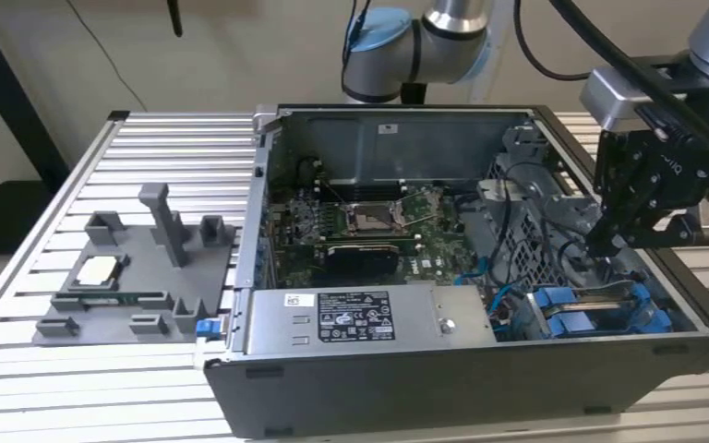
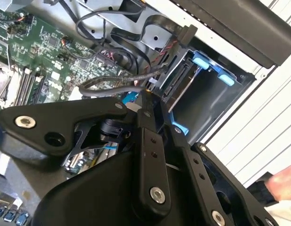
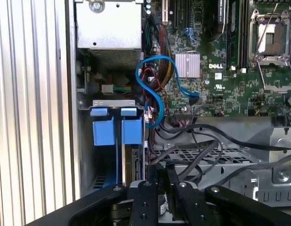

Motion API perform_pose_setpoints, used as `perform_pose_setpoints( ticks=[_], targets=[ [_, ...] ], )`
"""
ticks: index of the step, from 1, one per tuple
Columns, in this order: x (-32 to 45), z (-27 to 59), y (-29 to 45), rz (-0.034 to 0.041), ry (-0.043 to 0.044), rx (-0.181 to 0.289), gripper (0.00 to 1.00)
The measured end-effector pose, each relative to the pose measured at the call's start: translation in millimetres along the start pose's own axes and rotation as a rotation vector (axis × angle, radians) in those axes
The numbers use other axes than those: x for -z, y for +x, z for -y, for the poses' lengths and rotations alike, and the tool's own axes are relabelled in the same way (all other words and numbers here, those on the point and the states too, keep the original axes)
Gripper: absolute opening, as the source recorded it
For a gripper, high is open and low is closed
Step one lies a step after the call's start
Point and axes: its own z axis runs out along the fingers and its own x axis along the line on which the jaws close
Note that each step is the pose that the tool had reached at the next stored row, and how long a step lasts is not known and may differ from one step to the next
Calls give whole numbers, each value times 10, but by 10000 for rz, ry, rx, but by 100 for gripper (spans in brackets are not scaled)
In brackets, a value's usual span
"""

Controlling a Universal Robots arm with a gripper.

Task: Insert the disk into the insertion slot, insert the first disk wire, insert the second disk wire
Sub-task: 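Insert the first disk wire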

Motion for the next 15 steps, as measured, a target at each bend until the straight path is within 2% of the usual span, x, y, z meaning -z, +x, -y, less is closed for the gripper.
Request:
perform_pose_setpoints(
  ticks=[13, 15],
  targets=[
    [-120, 248, 117, -8, -299, -26, 19],
    [-134, 255, 121, -7, -306, -27, 19]
  ],
)
